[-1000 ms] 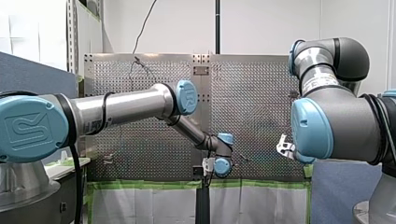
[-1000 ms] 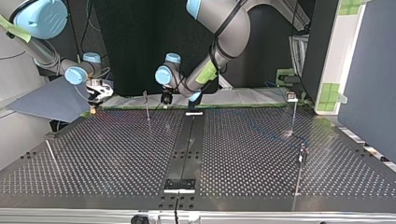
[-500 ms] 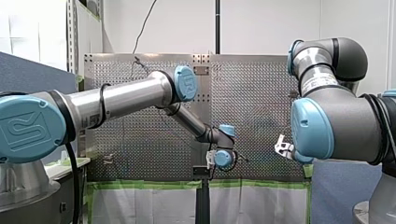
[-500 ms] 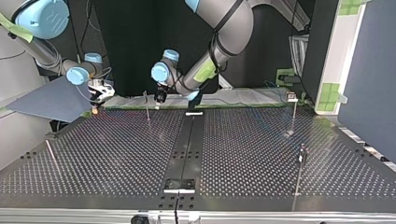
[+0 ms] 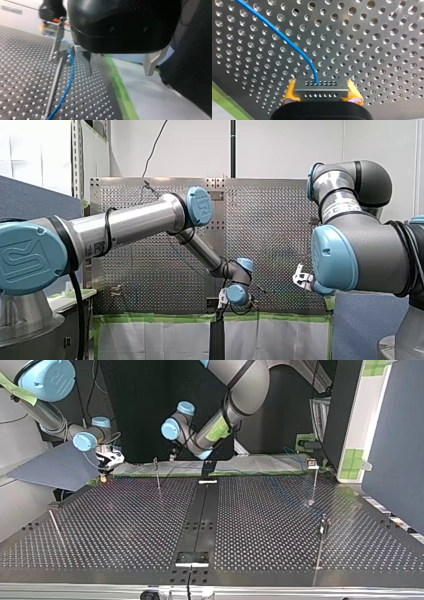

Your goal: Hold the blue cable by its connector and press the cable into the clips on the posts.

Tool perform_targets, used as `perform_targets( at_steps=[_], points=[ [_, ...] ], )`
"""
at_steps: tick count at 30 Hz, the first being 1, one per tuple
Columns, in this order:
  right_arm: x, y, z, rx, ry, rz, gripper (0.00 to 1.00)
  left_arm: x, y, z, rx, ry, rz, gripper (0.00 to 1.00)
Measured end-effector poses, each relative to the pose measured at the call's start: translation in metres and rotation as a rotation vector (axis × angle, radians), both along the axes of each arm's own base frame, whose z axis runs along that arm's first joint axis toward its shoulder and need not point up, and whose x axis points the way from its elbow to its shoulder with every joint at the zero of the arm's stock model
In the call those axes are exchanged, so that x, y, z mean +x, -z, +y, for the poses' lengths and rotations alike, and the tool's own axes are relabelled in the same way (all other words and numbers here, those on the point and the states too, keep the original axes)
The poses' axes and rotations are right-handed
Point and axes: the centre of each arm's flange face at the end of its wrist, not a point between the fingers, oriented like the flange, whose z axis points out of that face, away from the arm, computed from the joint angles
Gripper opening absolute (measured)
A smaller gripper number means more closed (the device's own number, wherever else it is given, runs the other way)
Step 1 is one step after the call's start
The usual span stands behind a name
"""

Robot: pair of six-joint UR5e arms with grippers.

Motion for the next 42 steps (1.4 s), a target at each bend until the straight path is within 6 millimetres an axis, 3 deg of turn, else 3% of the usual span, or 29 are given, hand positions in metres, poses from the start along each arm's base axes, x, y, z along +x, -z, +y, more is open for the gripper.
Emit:
perform_targets(
  at_steps=[27,32,42],
  points=[
    [0.005,0.001,0.003,0.012,-0.007,0.001,0.02,-0.046,-0.05,-0.043,-0.121,0.047,-0.063,1.0],
    [0.005,0.001,0.003,0.013,-0.008,0.0,0.02,-0.051,-0.05,-0.051,-0.191,0.047,-0.069,1.0],
    [0.006,0.001,0.003,0.012,-0.008,0.0,0.02,-0.049,-0.018,-0.048,-0.274,-0.002,-0.077,1.0]
  ],
)
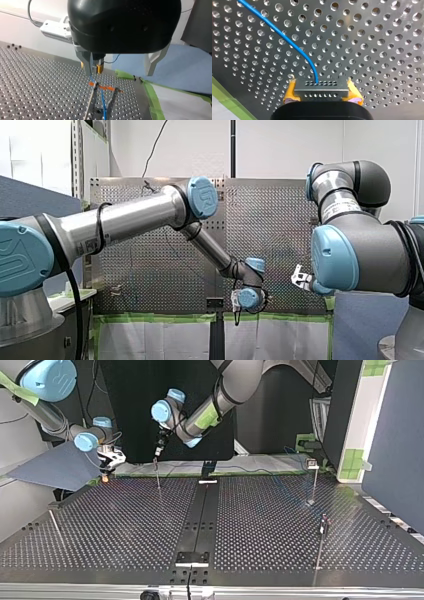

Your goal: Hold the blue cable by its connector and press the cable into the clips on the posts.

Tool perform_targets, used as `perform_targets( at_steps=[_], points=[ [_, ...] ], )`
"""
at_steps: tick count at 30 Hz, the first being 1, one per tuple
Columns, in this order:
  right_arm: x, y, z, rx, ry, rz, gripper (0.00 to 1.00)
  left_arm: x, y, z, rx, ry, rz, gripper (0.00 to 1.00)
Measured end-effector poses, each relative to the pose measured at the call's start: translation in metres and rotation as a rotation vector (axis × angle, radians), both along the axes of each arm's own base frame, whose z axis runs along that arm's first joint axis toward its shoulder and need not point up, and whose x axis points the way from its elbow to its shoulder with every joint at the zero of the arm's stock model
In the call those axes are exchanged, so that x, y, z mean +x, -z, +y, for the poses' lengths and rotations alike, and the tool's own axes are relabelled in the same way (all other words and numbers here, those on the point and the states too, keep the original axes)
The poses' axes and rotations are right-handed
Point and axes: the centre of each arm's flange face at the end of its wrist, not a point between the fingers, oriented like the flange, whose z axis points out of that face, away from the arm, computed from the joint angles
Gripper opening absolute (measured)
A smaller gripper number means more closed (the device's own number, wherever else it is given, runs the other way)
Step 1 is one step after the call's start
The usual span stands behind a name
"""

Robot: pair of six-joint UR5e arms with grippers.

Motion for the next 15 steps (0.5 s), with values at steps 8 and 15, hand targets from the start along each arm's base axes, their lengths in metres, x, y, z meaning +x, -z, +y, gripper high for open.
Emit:
perform_targets(
  at_steps=[8,15],
  points=[
    [0.0,0.0,0.0,0.0,0.0,0.0,0.02,0.005,-0.006,-0.01,-0.045,-0.01,-0.043,1.0],
    [0.001,0.0,0.0,0.0,-0.001,0.0,0.02,0.009,-0.006,-0.012,-0.044,-0.016,-0.049,1.0]
  ],
)
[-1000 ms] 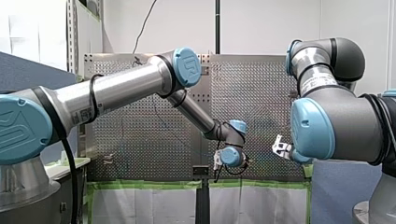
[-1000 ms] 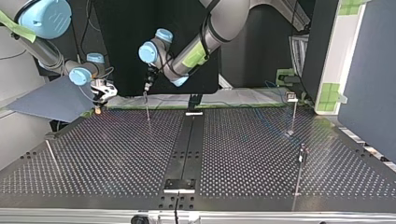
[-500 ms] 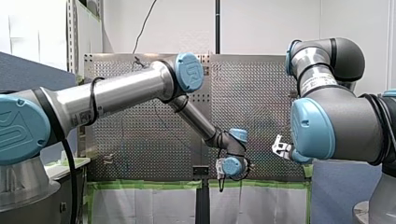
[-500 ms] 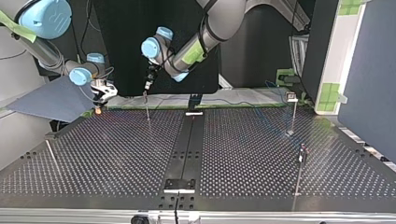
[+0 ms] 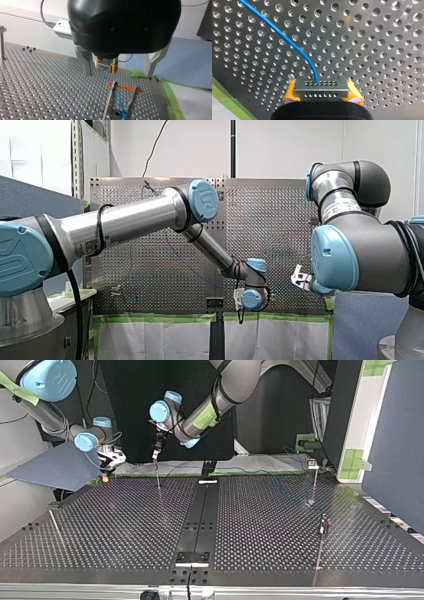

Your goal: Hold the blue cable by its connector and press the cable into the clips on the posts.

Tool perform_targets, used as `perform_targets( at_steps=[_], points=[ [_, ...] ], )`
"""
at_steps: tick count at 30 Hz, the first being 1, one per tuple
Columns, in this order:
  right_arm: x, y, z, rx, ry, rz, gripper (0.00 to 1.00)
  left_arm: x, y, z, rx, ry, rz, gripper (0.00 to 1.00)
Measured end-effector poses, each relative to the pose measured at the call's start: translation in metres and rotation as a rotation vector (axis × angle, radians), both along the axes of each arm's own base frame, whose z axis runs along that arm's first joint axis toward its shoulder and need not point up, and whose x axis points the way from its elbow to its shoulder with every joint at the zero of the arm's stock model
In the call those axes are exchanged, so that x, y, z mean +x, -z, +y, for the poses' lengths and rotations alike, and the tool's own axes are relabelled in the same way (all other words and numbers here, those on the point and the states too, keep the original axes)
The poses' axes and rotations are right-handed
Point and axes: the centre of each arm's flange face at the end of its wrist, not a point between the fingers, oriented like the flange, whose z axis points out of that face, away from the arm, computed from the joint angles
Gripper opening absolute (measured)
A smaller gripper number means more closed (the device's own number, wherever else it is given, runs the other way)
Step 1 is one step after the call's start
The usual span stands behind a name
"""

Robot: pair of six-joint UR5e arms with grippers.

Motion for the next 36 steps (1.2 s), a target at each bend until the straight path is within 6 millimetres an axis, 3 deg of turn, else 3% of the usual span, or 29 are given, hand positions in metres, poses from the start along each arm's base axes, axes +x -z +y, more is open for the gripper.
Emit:
perform_targets(
  at_steps=[8,36],
  points=[
    [0.002,0.0,0.001,0.0,-0.003,0.0,0.02,0.0,0.016,0.006,0.03,-0.013,0.016,1.0],
    [0.005,0.0,0.001,0.0,-0.007,-0.002,0.02,-0.004,0.01,-0.001,0.054,-0.021,-0.002,1.0]
  ],
)
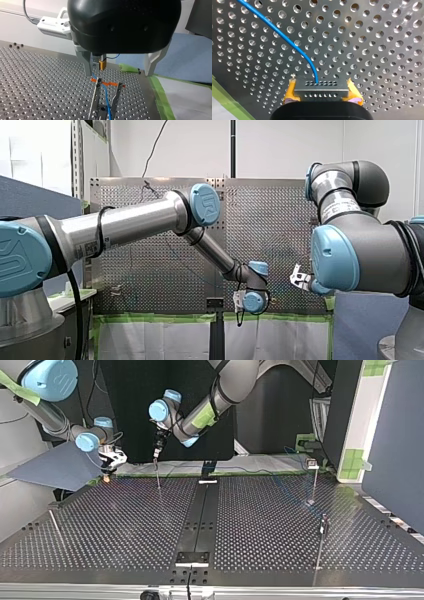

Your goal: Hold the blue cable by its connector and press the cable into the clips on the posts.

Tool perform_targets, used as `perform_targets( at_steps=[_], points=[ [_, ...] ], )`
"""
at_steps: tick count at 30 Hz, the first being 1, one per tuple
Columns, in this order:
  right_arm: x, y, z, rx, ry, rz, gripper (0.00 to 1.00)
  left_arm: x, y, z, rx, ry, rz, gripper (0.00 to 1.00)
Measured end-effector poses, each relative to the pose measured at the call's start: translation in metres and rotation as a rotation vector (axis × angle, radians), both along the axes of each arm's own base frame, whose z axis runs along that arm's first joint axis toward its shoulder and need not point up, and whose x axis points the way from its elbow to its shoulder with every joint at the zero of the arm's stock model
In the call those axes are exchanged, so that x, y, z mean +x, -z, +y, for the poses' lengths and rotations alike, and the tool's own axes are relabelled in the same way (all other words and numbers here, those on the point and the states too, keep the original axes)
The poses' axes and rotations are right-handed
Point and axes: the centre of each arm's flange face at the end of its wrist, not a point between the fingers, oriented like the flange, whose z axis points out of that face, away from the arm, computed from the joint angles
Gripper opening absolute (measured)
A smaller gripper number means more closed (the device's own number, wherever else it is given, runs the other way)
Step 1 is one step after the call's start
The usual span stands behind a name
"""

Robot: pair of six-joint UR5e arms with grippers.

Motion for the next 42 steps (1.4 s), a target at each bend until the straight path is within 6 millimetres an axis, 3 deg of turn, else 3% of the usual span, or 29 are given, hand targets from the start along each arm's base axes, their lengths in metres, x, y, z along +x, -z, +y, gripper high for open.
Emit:
perform_targets(
  at_steps=[17,30,42],
  points=[
    [0.0,0.0,0.0,0.001,0.0,0.0,0.02,-0.01,0.007,0.011,0.055,-0.02,0.01,1.0],
    [0.0,0.0,0.0,0.001,0.0,0.0,0.02,-0.04,-0.039,0.002,0.008,0.009,-0.057,1.0],
    [0.002,0.001,0.001,0.006,-0.003,0.0,0.02,-0.048,-0.086,0.009,-0.15,-0.002,-0.083,1.0]
  ],
)
